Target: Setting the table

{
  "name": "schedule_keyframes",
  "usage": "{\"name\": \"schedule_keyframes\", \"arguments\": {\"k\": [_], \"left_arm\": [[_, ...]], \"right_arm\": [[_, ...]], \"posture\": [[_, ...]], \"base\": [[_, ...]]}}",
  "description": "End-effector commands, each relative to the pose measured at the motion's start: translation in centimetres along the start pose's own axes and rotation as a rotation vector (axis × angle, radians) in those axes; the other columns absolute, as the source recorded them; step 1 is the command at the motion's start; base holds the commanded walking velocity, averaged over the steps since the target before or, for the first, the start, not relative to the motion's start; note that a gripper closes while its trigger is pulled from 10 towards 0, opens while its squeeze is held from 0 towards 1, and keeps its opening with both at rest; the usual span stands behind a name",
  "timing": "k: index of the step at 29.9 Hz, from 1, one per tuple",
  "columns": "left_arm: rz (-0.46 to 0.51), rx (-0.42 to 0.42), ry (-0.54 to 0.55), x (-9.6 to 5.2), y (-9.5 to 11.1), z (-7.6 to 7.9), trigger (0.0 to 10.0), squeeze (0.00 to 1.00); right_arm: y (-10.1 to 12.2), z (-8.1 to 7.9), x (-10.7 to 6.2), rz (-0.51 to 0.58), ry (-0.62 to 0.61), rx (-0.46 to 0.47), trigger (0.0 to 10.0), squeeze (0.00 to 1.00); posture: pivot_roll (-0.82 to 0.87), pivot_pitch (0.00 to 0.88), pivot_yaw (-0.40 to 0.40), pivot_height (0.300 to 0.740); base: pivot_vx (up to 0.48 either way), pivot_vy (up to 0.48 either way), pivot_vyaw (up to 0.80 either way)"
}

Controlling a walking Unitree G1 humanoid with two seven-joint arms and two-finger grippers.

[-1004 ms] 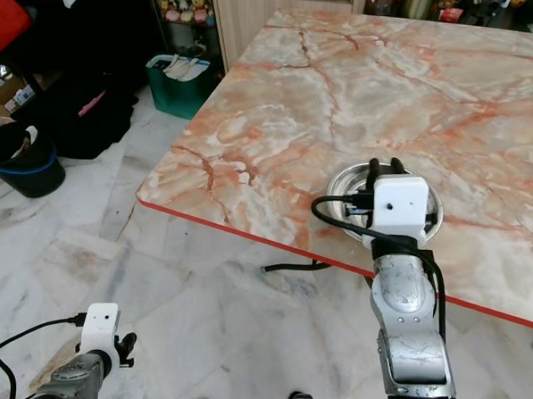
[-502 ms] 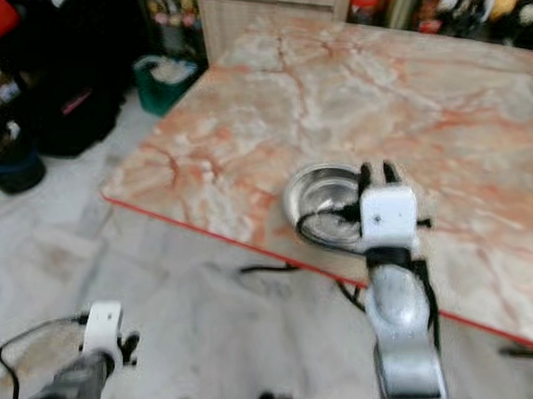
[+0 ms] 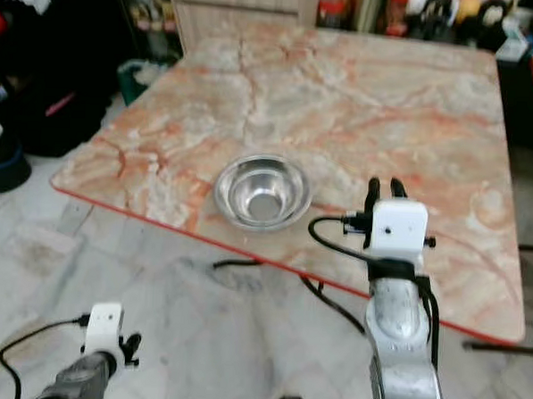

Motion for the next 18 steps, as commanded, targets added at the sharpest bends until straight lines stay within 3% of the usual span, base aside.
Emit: {"name": "schedule_keyframes", "arguments": {"k": [1,4,13,18], "left_arm": [[-0.030,-0.015,0.032,-0.3,-1.0,-1.2,10.0,0.00],[-0.029,-0.017,0.031,-0.3,-0.9,-1.2,10.0,0.00],[-0.022,-0.021,0.031,-0.2,-0.7,-1.1,10.0,0.00],[-0.015,-0.018,0.025,-0.1,-0.4,-0.6,10.0,0.00]], "right_arm": [[-0.6,-0.5,-0.2,-0.023,0.006,0.019,10.0,0.00],[-1.5,-0.6,-0.4,-0.059,0.002,0.020,10.0,0.00],[-3.0,-0.6,-0.7,-0.107,-0.022,0.043,10.0,0.00],[-3.1,-0.4,-0.7,-0.109,-0.035,0.055,10.0,0.00]], "posture": [[-0.16,0.171,0.094,0.740],[-0.16,0.179,0.095,0.740],[-0.15,0.183,0.096,0.740],[-0.15,0.176,0.098,0.740]], "base": [[0.000,0.480,0.00],[0.000,0.480,-0.18],[0.000,0.480,-0.70],[0.000,0.355,0.00]]}}
Point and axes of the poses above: a point about 5 cm out from each wrist's last joint towards the gripper, its own x axis pointing out of the wrist towards the gripper, its own y axis along the axis of the wrist's last joint, z = x × y, the point moved 6 cm from there along x, pointing out of the wrist towards the gripper, and after that the axes turned 3 degrees about -x, right-handed, at the moved point
